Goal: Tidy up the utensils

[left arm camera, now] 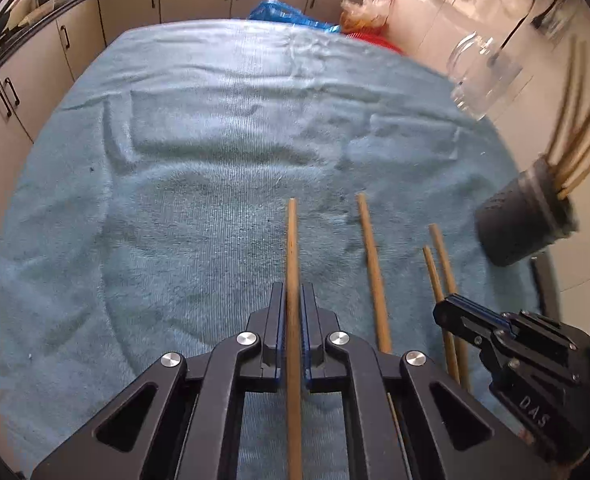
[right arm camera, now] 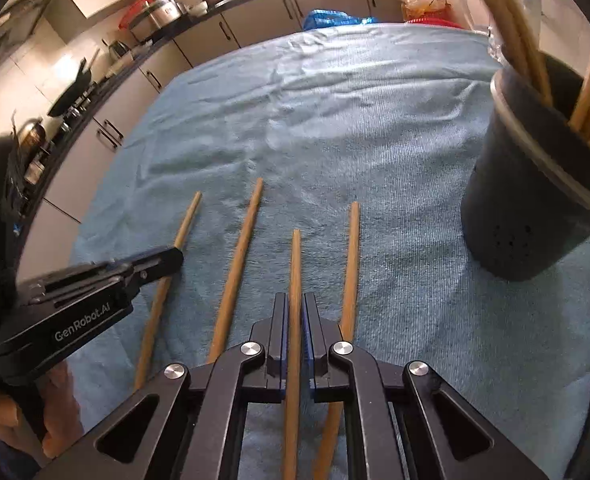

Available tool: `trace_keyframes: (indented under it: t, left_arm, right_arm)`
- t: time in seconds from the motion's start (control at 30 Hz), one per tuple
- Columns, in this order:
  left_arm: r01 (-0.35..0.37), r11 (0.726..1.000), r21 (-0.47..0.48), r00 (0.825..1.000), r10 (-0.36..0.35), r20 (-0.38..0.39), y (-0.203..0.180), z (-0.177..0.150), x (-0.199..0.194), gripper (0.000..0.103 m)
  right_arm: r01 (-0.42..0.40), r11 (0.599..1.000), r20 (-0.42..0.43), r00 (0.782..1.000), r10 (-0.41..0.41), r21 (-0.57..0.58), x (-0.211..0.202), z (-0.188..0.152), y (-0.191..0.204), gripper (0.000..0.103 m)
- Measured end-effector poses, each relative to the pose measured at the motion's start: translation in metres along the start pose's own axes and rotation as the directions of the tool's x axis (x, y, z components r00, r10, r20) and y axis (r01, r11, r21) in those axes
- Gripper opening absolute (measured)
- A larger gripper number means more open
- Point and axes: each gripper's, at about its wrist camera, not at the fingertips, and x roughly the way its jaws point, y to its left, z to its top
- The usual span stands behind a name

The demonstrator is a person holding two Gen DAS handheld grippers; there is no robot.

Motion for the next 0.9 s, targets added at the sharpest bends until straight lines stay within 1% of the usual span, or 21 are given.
trace_keyframes:
  t: [0.1,0.2,0.27,0.43,0.5,0.6,0.73,0.9]
  left_arm:
    - [0.012,1.000,0.006,0.998,-0.012,0.062,-0.001,-0.006,-0.023,0.006]
    - [0.025,1.000,0.013,0.990,-0.027,0.137,-0.005,-0.011,-0.053,0.006]
    - [0.039,0.999,0.022,0.979,-0.042,0.200,-0.008,-0.016,-0.079,0.006]
    - [0.083,0.996,0.040,0.952,-0.092,0.293,-0.012,-0.024,-0.126,0.006]
    - [0.094,0.994,0.047,0.945,-0.104,0.311,-0.013,-0.027,-0.138,0.006]
    - [0.103,0.994,0.048,0.938,-0.113,0.329,-0.014,-0.030,-0.148,0.006]
    - [0.116,0.992,0.045,0.933,-0.124,0.337,-0.016,-0.034,-0.155,0.006]
    - [0.120,0.991,0.059,0.926,-0.133,0.352,-0.020,-0.035,-0.164,0.006]
  right_arm:
    - [-0.012,1.000,0.063,0.998,0.013,-0.016,-0.021,-0.002,0.007,0.007]
    - [-0.034,0.999,0.136,0.990,0.037,-0.023,-0.045,-0.006,0.014,0.007]
    - [-0.042,0.999,0.184,0.982,0.048,-0.033,-0.060,-0.011,0.018,0.007]
    - [-0.060,0.996,0.296,0.952,0.076,-0.062,-0.095,-0.026,0.029,0.007]
    - [-0.061,0.995,0.339,0.937,0.082,-0.073,-0.109,-0.032,0.033,0.007]
    - [-0.056,0.995,0.379,0.922,0.086,-0.087,-0.121,-0.036,0.039,0.007]
    - [-0.032,0.995,0.405,0.912,0.067,-0.092,-0.129,-0.039,0.044,0.007]
    - [-0.036,0.995,0.422,0.904,0.071,-0.090,-0.139,-0.041,0.041,0.007]
